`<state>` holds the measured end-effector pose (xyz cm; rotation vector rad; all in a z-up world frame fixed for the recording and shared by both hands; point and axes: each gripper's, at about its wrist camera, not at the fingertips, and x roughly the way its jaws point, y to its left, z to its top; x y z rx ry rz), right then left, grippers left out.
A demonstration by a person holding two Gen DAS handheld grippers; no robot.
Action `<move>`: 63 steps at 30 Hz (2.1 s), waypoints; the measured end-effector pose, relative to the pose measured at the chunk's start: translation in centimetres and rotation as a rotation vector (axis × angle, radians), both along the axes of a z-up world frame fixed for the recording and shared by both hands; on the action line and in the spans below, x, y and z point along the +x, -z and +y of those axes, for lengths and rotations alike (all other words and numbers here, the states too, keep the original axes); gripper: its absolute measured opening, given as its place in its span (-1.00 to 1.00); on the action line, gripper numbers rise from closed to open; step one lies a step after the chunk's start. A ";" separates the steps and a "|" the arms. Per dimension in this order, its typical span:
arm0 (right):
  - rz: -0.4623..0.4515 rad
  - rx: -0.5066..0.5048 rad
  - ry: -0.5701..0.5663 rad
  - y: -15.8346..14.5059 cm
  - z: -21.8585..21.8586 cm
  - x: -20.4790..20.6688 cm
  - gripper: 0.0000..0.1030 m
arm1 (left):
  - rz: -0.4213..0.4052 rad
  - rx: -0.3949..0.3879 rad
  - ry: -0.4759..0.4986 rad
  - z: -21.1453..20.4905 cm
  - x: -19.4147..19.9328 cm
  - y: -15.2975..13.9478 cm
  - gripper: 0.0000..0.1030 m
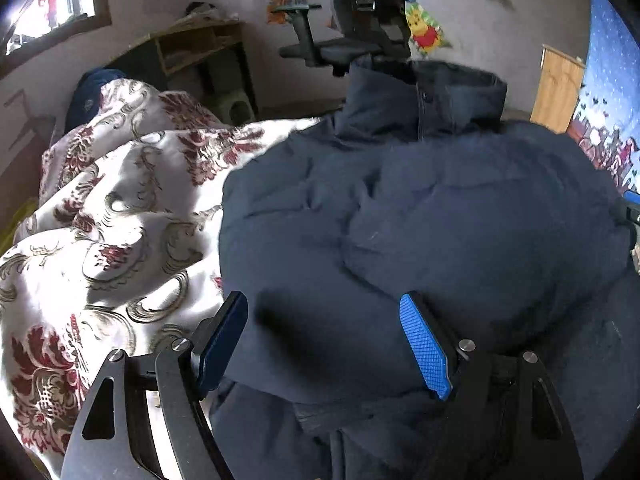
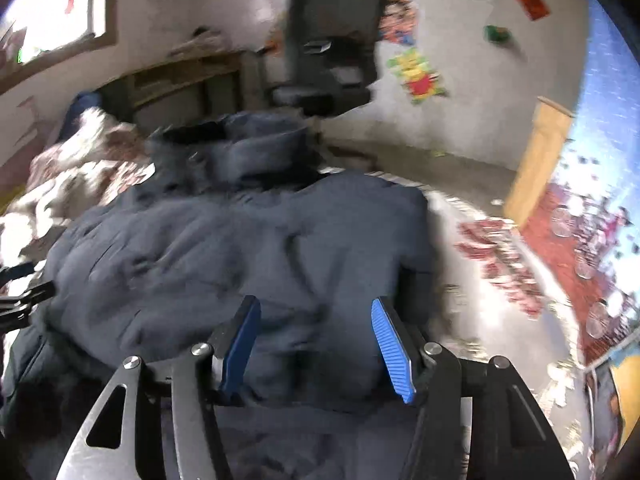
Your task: Fold large clothes
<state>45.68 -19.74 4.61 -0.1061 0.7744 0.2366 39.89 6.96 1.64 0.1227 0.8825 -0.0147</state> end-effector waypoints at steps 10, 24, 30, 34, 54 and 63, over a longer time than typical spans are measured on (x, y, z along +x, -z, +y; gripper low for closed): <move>0.093 -0.032 -0.002 4.8 2.0 1.7 0.09 | 0.039 0.039 -0.028 -0.2 0.8 2.0 0.70; 0.047 0.081 0.004 -1.0 2.7 -1.5 0.44 | -0.078 -0.005 -0.013 0.3 -2.7 -3.8 0.70; 0.018 0.067 0.025 -6.4 4.7 -3.3 0.64 | -0.111 -0.032 0.046 2.1 -3.5 -7.9 0.70; 0.060 0.064 0.095 -10.1 5.9 -3.8 0.69 | -0.120 -0.072 0.084 4.6 -3.0 -11.5 0.72; 0.057 -0.101 0.017 -20.7 7.6 6.6 0.77 | -0.135 -0.178 0.109 4.3 9.2 -18.1 0.77; 0.070 0.043 -0.039 -11.1 3.0 16.9 0.46 | -0.113 -0.047 0.012 -1.7 16.1 -13.2 0.77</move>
